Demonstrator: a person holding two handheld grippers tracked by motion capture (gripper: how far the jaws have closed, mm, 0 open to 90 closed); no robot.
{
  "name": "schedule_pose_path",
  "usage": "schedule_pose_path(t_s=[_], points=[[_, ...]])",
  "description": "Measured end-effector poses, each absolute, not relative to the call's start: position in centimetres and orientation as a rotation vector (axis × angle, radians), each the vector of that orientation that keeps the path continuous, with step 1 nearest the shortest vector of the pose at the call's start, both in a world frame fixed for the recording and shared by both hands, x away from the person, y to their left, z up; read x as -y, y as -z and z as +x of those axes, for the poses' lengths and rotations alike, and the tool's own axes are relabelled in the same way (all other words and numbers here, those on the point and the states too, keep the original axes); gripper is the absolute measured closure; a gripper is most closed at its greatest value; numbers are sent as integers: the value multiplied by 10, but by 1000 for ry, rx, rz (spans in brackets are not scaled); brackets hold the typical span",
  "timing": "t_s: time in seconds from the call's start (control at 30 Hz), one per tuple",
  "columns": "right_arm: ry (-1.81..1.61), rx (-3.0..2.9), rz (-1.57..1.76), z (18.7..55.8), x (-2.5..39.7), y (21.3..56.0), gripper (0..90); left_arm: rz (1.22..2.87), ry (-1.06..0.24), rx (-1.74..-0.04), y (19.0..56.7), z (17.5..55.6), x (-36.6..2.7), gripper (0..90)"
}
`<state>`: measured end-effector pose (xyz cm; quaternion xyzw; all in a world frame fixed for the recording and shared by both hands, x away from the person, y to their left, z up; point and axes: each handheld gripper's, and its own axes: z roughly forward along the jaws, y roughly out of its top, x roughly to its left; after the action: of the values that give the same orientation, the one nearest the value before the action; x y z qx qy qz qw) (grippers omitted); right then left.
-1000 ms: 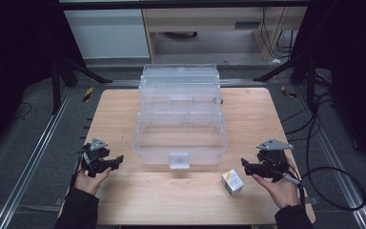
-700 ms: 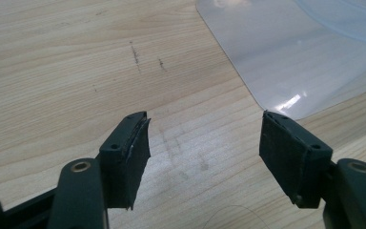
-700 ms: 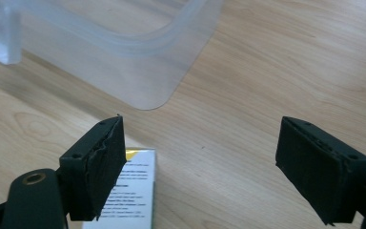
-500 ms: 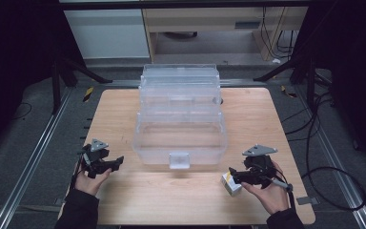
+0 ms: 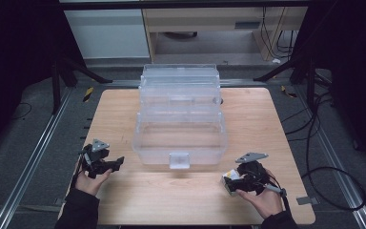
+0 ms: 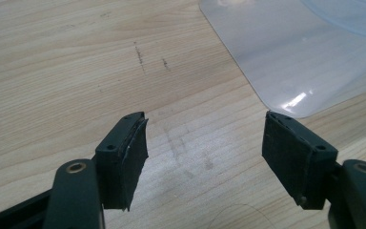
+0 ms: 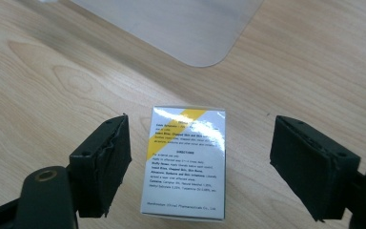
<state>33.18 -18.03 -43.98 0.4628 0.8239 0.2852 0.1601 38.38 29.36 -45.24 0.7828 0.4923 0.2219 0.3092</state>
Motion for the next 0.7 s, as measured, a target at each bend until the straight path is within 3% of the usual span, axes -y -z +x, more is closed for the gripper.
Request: schedule_pose_path(t_s=[0.7], points=[[-694,-2434,1400,341,172,461,321,2092,-593,-1303,454,385,-293,310]])
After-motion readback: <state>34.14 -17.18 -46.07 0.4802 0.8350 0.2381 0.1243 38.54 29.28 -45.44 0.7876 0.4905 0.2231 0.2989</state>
